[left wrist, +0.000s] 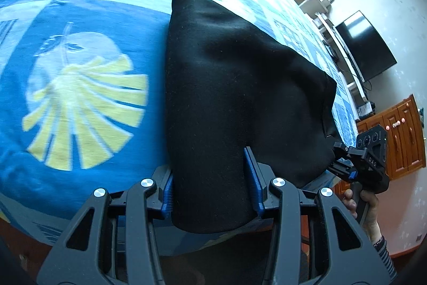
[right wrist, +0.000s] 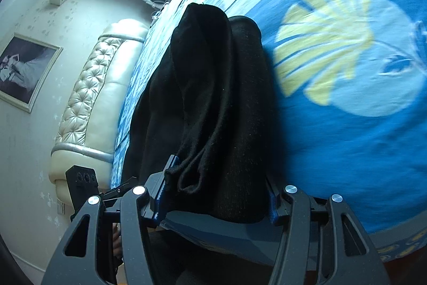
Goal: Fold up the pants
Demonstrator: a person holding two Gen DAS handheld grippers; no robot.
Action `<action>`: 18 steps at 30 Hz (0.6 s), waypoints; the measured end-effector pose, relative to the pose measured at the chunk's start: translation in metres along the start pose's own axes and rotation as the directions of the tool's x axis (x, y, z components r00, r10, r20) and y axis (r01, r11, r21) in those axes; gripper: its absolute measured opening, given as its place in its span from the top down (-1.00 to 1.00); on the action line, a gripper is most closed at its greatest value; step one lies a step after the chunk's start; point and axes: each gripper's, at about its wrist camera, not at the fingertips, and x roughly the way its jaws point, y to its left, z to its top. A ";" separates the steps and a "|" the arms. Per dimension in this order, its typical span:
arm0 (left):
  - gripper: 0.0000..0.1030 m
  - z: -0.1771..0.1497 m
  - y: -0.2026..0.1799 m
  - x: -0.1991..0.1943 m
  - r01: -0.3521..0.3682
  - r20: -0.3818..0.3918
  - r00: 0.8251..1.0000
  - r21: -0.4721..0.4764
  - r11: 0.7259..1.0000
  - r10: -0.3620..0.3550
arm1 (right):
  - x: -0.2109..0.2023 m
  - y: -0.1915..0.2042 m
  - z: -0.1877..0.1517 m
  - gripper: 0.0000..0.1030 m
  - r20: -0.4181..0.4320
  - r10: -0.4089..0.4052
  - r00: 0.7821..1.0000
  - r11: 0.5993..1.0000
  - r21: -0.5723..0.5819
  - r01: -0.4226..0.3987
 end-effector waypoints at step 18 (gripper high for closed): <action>0.16 -0.008 0.029 -0.034 -0.052 0.033 0.998 -0.038 0.998 0.053 | 0.037 0.018 0.006 -0.08 -0.057 0.036 0.998 0.998 -0.046 -0.038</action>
